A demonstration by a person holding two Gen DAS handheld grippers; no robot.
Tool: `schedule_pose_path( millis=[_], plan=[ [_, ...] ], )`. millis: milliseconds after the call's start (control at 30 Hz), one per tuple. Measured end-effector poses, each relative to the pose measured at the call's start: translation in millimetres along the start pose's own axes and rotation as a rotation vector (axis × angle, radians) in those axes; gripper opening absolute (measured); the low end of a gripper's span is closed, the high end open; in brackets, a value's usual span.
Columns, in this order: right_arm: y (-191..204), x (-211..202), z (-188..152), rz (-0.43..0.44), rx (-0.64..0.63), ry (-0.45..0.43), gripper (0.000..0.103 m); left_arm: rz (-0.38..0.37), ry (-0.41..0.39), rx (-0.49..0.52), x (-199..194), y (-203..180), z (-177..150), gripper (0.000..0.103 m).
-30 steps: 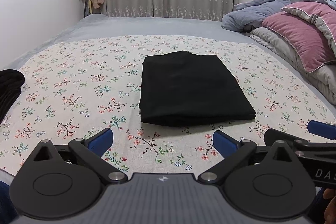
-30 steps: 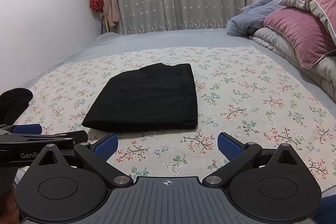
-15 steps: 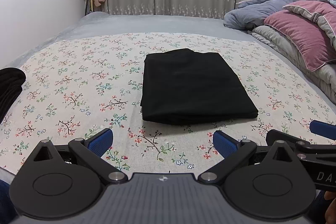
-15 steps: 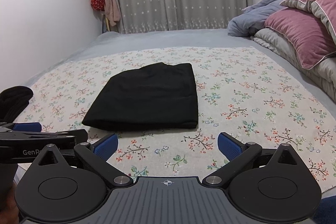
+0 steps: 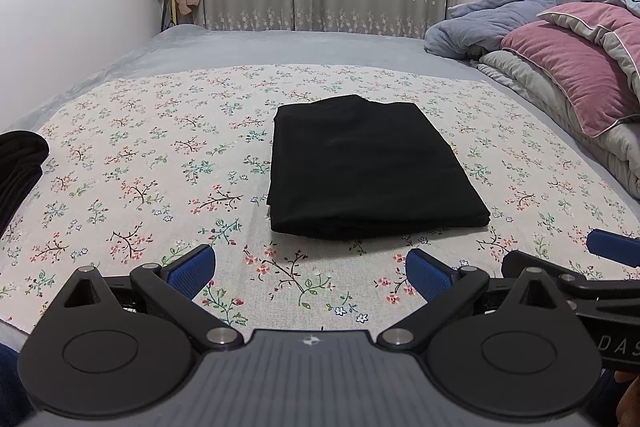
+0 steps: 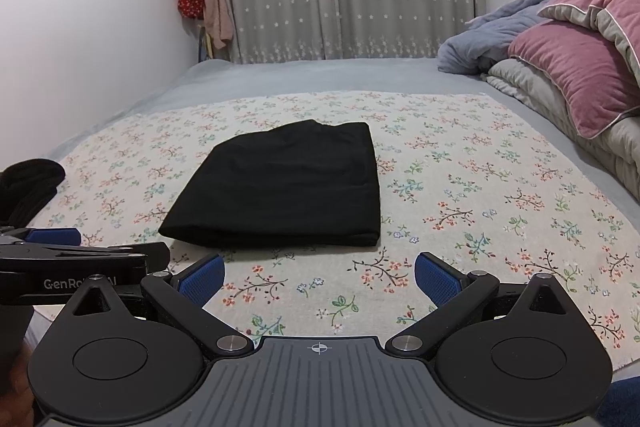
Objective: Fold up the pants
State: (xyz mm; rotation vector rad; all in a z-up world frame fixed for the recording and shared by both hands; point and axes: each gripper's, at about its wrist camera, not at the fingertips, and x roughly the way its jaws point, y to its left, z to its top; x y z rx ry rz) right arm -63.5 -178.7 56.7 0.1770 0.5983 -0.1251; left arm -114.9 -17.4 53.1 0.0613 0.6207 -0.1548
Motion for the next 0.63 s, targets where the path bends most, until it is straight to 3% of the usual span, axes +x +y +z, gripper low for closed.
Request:
schedule_pose_path(
  millis=[633],
  plan=[
    [-0.4, 0.1, 0.6, 0.002, 0.000, -0.002, 0.102, 0.004, -0.004, 0.004, -1.0, 0.5, 0.1, 0.103]
  ],
)
